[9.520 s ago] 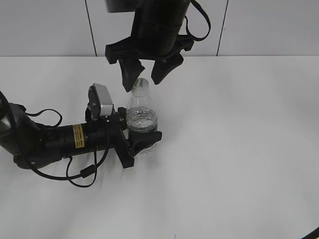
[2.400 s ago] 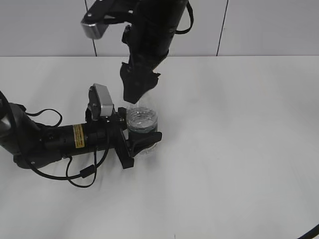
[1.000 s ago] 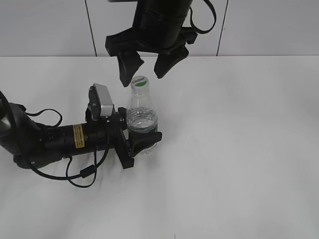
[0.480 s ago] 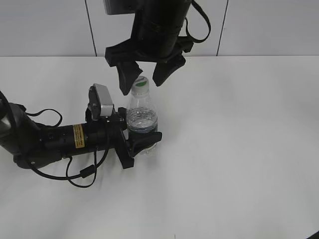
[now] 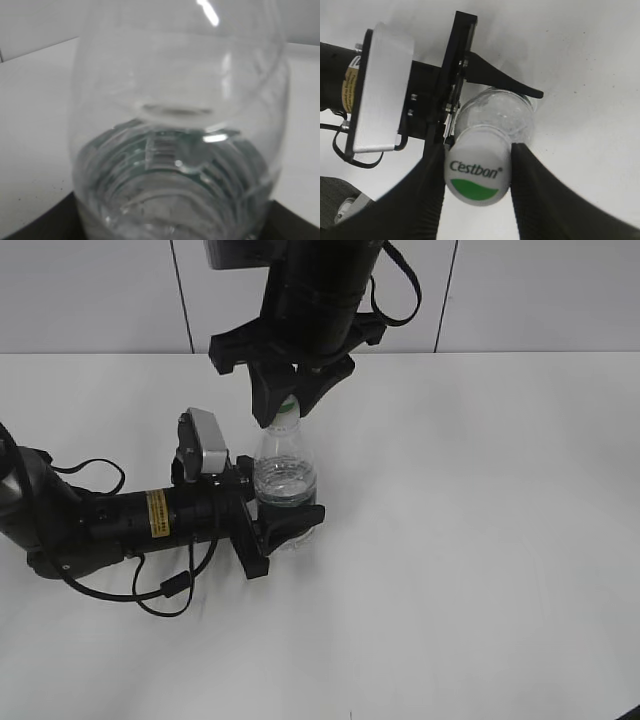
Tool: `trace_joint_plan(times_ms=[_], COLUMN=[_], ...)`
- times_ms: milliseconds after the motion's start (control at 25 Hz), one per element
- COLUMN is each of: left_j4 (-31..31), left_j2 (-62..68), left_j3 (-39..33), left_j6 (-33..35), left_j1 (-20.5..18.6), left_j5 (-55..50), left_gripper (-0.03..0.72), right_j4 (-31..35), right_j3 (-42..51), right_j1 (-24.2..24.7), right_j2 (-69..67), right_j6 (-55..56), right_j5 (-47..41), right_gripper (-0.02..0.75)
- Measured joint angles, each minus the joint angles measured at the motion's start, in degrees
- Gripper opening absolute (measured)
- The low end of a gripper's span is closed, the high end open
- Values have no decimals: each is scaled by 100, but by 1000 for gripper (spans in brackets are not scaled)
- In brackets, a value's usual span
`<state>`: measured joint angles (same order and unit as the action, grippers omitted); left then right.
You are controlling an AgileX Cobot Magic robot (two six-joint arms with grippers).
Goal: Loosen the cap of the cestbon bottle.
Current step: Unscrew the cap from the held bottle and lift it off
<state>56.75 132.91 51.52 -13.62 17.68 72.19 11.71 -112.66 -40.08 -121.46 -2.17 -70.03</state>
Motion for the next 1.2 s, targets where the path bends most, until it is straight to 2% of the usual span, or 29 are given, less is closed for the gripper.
trace_joint_plan(times_ms=[400, 680, 1040, 1200], left_j4=[-5, 0, -6, -6], left_j2=[0, 0, 0, 0], left_j3=[0, 0, 0, 0], left_j6=[0, 24, -1, -1], left_j1=[0, 0, 0, 0], left_j5=[0, 0, 0, 0], left_gripper=[406, 406, 406, 406], right_j4=[7, 20, -4, -30], right_j3=[0, 0, 0, 0], right_j1=[0, 0, 0, 0], right_j2=[0, 0, 12, 12], right_j6=[-1278, -3630, -7650, -8557], right_j5=[5, 5, 5, 5], right_gripper=[301, 301, 301, 301])
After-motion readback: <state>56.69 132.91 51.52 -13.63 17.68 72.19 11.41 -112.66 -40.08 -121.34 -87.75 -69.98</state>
